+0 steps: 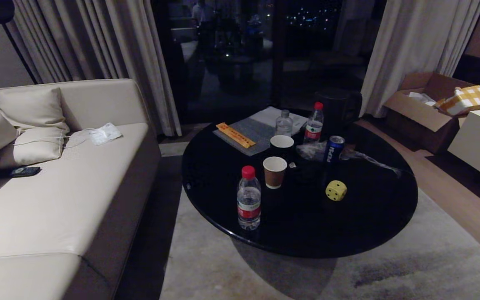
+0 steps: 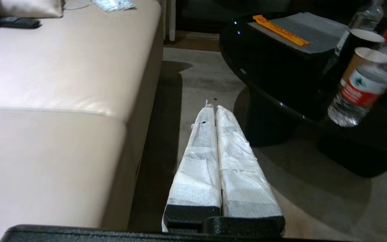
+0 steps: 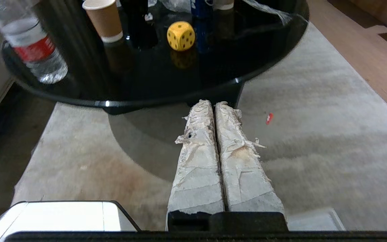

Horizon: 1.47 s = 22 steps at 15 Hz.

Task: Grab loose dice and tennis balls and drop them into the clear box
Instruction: Pick up toys out of the box

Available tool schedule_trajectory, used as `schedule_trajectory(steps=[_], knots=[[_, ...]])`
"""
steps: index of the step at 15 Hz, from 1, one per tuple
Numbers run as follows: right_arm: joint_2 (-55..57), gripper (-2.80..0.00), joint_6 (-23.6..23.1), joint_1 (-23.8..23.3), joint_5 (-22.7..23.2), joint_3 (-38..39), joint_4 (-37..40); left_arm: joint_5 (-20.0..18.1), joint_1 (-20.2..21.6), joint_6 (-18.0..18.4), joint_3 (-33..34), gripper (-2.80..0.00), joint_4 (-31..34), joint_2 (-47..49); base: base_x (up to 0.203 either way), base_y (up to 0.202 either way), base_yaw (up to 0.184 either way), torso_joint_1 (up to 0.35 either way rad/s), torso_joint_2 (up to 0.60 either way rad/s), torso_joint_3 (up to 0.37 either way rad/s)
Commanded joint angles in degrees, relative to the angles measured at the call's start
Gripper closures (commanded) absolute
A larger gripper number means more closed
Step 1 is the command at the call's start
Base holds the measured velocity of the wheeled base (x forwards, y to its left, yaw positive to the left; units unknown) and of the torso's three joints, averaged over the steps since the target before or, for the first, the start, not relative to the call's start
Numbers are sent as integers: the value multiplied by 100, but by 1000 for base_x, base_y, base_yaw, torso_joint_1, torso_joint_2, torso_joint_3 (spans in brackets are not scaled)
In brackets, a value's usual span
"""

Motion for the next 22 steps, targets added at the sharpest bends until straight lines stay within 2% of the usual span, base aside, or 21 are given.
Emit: schedule_trajectory(steps=[1,13,22], knots=[[5,0,1,2,1,1,8,6,0,5,9,0,1,9,179,0,-1,2,2,6],[5,0,1,2,1,1,9,6,0,-4,9,0,1,9,181,0,-2,4,2,2],[5,0,1,2,1,1,6,15,0,-22,9,0,-4,9,9,0,1,0,0,0]])
